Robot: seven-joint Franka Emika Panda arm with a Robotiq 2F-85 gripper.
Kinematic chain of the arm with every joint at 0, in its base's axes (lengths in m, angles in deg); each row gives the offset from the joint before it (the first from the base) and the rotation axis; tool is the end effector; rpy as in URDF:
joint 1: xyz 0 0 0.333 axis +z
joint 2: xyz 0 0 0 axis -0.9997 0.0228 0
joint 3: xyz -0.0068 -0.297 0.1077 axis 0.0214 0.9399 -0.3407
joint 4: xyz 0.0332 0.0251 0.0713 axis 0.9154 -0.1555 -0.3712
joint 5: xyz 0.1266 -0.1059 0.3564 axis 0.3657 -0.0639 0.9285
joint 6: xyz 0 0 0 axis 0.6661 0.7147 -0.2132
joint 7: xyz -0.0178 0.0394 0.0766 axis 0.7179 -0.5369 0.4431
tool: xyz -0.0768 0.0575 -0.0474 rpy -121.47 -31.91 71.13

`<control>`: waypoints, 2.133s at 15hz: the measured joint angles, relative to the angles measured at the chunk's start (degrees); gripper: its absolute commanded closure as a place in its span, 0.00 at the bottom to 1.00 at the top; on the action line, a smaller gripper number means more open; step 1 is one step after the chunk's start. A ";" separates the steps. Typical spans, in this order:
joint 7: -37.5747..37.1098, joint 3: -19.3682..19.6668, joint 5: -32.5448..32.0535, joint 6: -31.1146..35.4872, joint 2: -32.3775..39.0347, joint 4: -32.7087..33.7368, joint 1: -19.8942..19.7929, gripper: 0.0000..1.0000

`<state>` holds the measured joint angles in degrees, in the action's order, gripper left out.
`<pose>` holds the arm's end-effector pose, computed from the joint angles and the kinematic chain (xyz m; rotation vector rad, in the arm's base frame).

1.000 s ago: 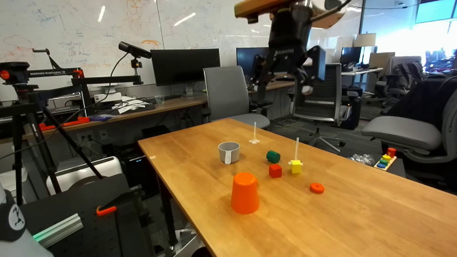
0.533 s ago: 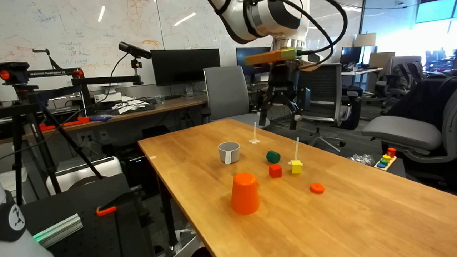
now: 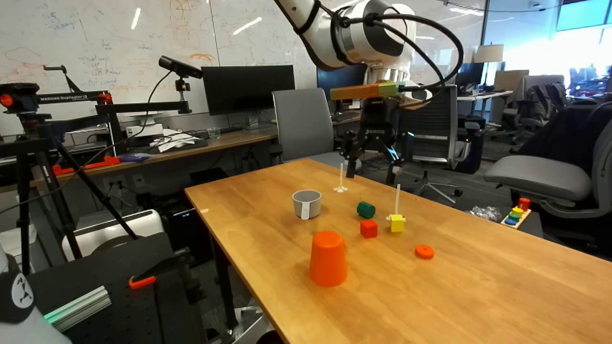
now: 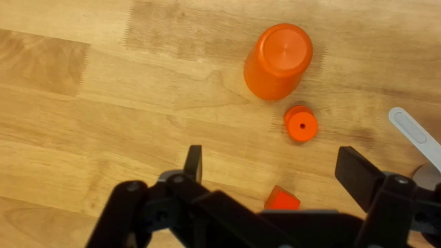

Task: Put the three blocks in the gray cup

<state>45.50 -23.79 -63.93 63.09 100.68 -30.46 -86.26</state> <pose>0.6242 0.0199 0.2517 2.9412 0.3311 -0.5637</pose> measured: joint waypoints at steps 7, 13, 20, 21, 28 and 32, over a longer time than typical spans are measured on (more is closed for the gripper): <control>0.01 -1.92 0.04 -0.32 11.46 7.71 2.47 0.00; -0.31 -1.92 -0.04 -4.48 21.51 22.24 5.21 0.00; -1.56 -1.88 -0.02 -8.46 31.78 38.95 5.97 0.00; -1.56 -1.88 0.02 -8.86 33.22 41.09 6.01 0.00; -1.36 -2.83 3.10 -9.88 40.74 51.00 7.18 0.26; -1.36 -2.91 3.59 -10.12 42.83 54.30 8.06 0.58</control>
<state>44.14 -26.70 -60.34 52.96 143.51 23.84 -78.21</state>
